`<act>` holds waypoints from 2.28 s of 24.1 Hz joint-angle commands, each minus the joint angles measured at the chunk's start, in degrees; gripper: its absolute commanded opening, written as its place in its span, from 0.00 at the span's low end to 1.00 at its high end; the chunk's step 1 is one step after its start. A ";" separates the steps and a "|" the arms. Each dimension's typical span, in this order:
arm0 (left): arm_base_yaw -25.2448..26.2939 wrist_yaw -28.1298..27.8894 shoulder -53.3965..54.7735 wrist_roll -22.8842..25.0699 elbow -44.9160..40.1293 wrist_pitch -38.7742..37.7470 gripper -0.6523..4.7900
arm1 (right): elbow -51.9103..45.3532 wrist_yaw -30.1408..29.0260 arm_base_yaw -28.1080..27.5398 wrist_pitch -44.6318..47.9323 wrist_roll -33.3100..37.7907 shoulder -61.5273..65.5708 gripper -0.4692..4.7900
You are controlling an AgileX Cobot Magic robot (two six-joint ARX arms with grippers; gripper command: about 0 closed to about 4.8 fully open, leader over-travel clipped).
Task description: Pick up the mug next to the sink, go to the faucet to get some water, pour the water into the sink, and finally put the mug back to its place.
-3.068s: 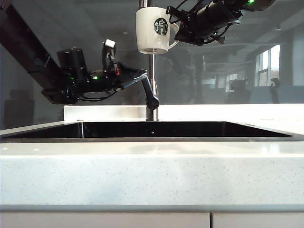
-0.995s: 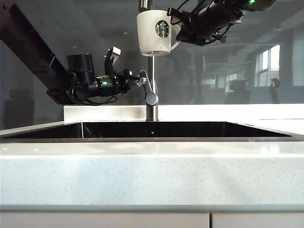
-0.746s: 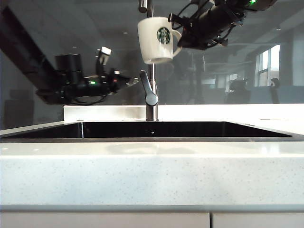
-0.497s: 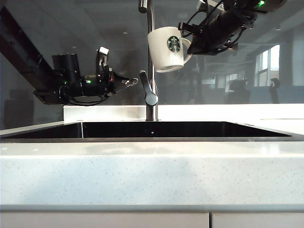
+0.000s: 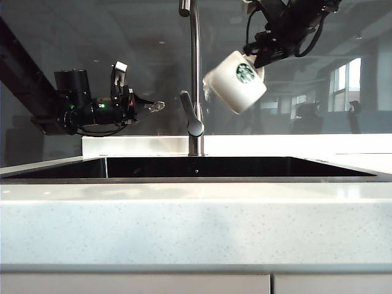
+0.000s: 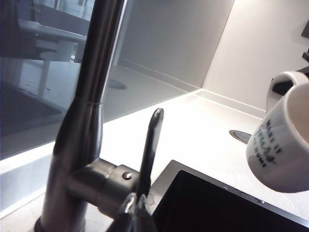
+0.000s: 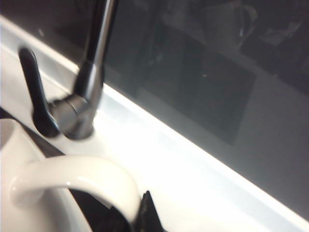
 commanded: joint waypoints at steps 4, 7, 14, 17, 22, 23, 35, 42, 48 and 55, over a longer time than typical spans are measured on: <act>0.22 -0.90 -0.68 1.33 0.11 0.94 0.11 | 0.85 6.27 1.75 0.72 -21.03 -2.03 0.08; 0.20 -0.90 -0.68 1.29 0.11 0.94 0.11 | 0.85 12.61 4.50 -0.55 -35.06 -2.01 0.08; 0.24 -0.68 -0.68 1.09 0.11 0.94 0.11 | 0.83 16.81 7.58 -0.66 -50.29 -2.01 0.08; 0.24 -0.68 -0.68 1.09 0.11 0.94 0.11 | 0.85 17.22 8.15 -0.59 -54.73 -2.03 0.08; 0.24 -0.66 -0.68 0.90 0.11 0.94 0.11 | 0.85 19.47 8.79 -0.59 -59.63 -2.03 0.08; 0.24 -0.66 -0.68 0.90 0.11 0.94 0.11 | 0.85 19.47 8.79 -0.57 -60.33 -2.03 0.08; 0.24 -0.68 -0.68 0.90 0.11 0.94 0.11 | 0.85 22.01 9.51 2.84 -65.02 -2.05 0.08; 0.24 -0.63 -0.68 0.85 0.11 0.94 0.11 | 0.83 23.67 9.49 2.49 -55.58 -2.05 0.08; 0.24 -0.66 -0.68 0.61 0.11 0.94 0.11 | 0.33 23.58 7.56 -8.35 -26.49 -3.78 0.08; 0.24 -0.66 -0.68 0.66 0.11 0.94 0.11 | -11.69 5.42 -2.69 -7.37 4.85 -12.57 0.08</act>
